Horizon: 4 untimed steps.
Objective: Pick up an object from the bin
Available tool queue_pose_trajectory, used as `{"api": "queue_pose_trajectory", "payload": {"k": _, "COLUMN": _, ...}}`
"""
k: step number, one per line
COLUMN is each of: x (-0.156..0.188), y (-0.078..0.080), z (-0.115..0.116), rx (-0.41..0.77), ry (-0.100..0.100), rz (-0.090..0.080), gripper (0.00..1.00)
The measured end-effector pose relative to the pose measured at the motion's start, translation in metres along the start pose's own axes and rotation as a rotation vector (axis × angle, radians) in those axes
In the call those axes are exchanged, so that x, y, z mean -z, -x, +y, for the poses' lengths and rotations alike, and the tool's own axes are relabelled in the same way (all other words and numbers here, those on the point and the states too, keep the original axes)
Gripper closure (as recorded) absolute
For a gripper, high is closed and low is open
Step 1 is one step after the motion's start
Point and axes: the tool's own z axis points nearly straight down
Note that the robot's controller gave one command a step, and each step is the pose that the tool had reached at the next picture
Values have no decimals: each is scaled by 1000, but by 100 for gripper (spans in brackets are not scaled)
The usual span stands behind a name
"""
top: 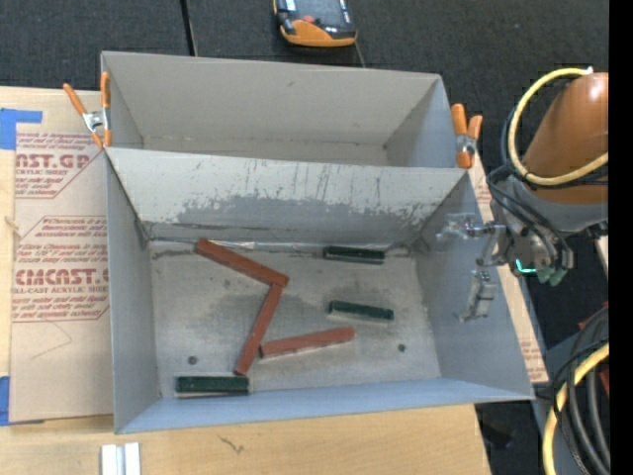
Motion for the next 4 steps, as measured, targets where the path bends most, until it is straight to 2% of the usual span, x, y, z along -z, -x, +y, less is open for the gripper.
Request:
{"api": "queue_pose_trajectory", "payload": {"k": 1, "x": 4, "y": 2, "z": 1, "rx": 2, "ry": -1, "rz": -8, "gripper": 0}}
{"api": "queue_pose_trajectory", "payload": {"k": 2, "x": -72, "y": 39, "z": 65, "rx": -6, "ry": 0, "rz": -11, "gripper": 0}}
{"api": "queue_pose_trajectory", "payload": {"k": 3, "x": -78, "y": 49, "z": 74, "rx": 100, "ry": -1, "rz": -9, "gripper": 0}}
{"api": "queue_pose_trajectory", "payload": {"k": 4, "x": -96, "y": 20, "z": 126, "rx": 205, "ry": -1, "rz": -8, "gripper": 0}}
